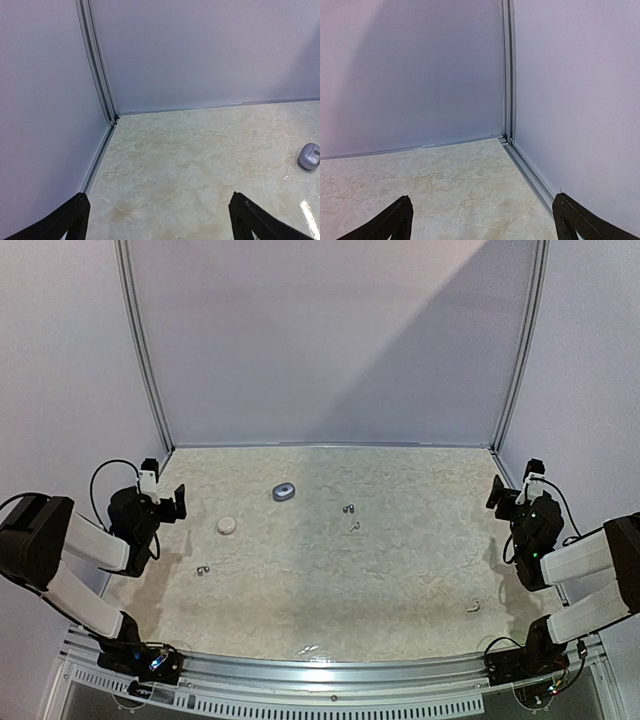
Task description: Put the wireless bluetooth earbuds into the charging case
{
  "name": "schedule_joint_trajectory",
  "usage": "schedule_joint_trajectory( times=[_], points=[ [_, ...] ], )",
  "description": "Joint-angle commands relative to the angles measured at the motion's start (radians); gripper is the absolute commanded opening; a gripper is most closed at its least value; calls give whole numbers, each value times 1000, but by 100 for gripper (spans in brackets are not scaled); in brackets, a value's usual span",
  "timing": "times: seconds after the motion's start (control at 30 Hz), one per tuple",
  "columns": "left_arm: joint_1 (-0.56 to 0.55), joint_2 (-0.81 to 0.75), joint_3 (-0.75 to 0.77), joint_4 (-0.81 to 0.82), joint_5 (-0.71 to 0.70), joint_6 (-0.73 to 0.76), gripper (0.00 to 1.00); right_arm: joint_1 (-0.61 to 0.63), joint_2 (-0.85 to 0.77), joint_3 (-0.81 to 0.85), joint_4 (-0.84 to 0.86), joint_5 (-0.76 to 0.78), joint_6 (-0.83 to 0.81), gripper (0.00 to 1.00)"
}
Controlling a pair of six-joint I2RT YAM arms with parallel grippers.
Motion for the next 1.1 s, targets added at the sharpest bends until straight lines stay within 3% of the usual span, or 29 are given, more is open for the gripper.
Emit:
schedule_joint_trajectory(
  times=[0.0, 0.1, 0.23, 0.43, 0.5, 0.63, 0.73, 0.8, 0.93, 1.07],
  points=[
    [-8, 14, 13, -3, -4, -5, 99, -3, -28, -6, 2, -25, -6, 99],
    [-8, 15, 14, -5, -4, -6, 99, 12, -95, -1, -71, 15, -23, 99],
    [-8, -43, 19, -33, 35, 17, 99, 12, -309, 104, -420, 17, 26, 99],
    [-9, -159, 259, -563, 383, 124, 99, 12, -437, 291, -749, -197, 129, 99],
    [-18, -123, 426, -806, 558, 304, 99, 13, -433, 335, -800, -281, 176, 99],
    [-52, 46, 739, -1325, 598, 567, 99, 33, -385, 431, -905, -368, 274, 99],
    [-83, 186, 964, -1725, 633, 822, 99, 99, -322, 513, -1004, -328, 284, 99],
    [-112, 281, 1091, -1918, 595, 893, 99, 152, -260, 588, -1086, -296, 270, 99],
    [-155, 461, 1270, -2141, 493, 880, 96, 259, -122, 739, -1256, -271, 227, 99],
    [-173, 556, 1299, -2178, 426, 823, 99, 366, -8, 835, -1321, -232, 172, 99]
  ],
)
